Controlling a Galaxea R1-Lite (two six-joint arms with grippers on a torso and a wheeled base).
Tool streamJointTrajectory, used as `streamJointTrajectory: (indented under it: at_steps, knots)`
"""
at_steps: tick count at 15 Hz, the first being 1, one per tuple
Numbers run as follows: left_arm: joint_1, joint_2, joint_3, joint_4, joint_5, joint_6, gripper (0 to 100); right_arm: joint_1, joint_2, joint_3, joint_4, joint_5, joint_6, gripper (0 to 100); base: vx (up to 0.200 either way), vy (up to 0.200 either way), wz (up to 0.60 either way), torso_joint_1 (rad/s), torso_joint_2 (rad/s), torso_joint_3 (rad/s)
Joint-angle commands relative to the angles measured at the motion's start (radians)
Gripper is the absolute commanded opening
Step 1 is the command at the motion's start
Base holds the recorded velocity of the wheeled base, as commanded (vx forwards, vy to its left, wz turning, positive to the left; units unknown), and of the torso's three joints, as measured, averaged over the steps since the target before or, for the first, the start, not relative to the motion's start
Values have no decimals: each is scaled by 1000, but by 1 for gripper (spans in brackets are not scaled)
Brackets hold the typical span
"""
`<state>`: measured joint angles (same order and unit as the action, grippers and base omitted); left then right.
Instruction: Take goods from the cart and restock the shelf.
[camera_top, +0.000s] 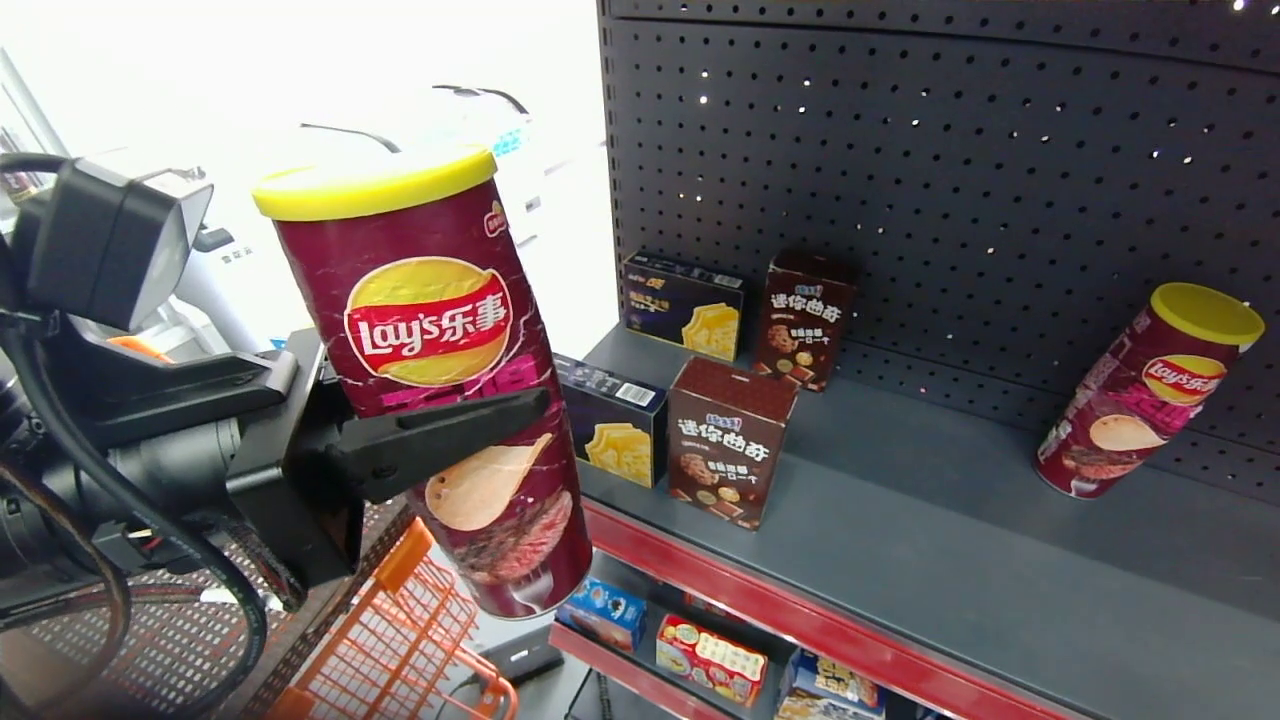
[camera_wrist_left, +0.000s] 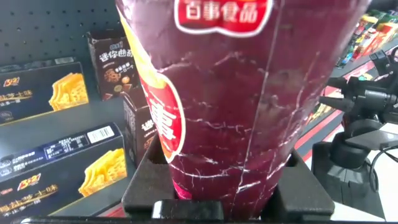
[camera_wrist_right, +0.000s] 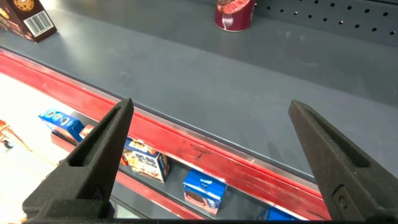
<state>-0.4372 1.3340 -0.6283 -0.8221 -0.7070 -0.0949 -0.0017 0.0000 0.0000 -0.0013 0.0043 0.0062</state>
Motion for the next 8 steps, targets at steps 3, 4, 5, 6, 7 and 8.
streamJointTrajectory:
  at_steps: [3,4,5,6,7,8]
  knots:
    - [0,4,-1,0,0,0,0,0,0,0,0,0,0,100,0,0,-600,1,-4,2]
    - [0,4,-1,0,0,0,0,0,0,0,0,0,0,100,0,0,-600,17,17,-2]
    - [0,4,-1,0,0,0,0,0,0,0,1,0,0,100,0,0,-600,-7,2,2]
    - [0,5,-2,0,0,0,0,0,0,0,0,0,0,100,0,0,-600,-2,-12,-2]
    - [0,5,-2,0,0,0,0,0,0,0,0,0,0,100,0,0,-600,-2,-7,2]
    - [0,5,-4,0,0,0,0,0,0,0,0,0,-2,100,0,0,-600,2,7,2]
